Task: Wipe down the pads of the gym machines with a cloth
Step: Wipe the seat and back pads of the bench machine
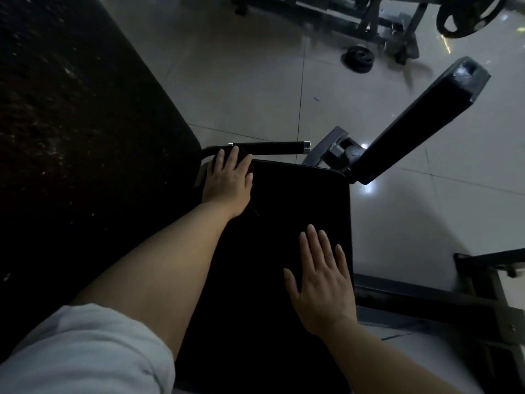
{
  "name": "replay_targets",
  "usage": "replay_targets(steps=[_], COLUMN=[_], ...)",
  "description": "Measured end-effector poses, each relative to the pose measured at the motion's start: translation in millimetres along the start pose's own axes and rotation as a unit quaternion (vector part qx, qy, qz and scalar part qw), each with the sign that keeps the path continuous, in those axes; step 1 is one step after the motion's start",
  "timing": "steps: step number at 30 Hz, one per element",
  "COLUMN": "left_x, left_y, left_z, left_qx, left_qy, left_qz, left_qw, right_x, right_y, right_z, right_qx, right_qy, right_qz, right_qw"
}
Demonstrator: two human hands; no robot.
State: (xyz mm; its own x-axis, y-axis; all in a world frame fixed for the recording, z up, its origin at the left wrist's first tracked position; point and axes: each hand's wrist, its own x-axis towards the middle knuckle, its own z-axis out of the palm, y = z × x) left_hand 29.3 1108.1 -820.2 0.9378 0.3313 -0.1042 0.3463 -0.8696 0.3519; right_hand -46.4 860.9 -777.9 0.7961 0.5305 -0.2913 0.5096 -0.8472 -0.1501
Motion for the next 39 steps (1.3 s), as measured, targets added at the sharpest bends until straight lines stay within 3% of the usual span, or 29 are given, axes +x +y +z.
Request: replay_targets(steps=[9, 18, 25, 30, 39], left_x=[-91, -245, -181, -115, -209], left_y=[2, 3, 9, 18, 20], left_z=[12, 37, 22, 12, 27], left_qx=[-0.004, 0.022, 0.022, 0.016, 0.005], left_qy=[-0.019, -0.028, -0.048, -0.057, -0.018], left_qz=[-0.004, 0.006, 0.029, -0.006, 0.037], left_qw=[1.000, 0.999, 0.998, 0.998, 0.999], right_x=[-1, -2, -28, -27, -28], right_y=[0, -1, -19, -18, -16], right_z=[2, 7, 18, 20, 26], right_qx=[-0.034, -0.036, -0.003, -0.001, -0.005], right_qy=[0.008, 0.026, 0.026, 0.040, 0.051], right_qz=[0.002, 0.011, 0.043, 0.048, 0.044], right_qw=[0.999, 0.999, 0.999, 0.998, 0.998])
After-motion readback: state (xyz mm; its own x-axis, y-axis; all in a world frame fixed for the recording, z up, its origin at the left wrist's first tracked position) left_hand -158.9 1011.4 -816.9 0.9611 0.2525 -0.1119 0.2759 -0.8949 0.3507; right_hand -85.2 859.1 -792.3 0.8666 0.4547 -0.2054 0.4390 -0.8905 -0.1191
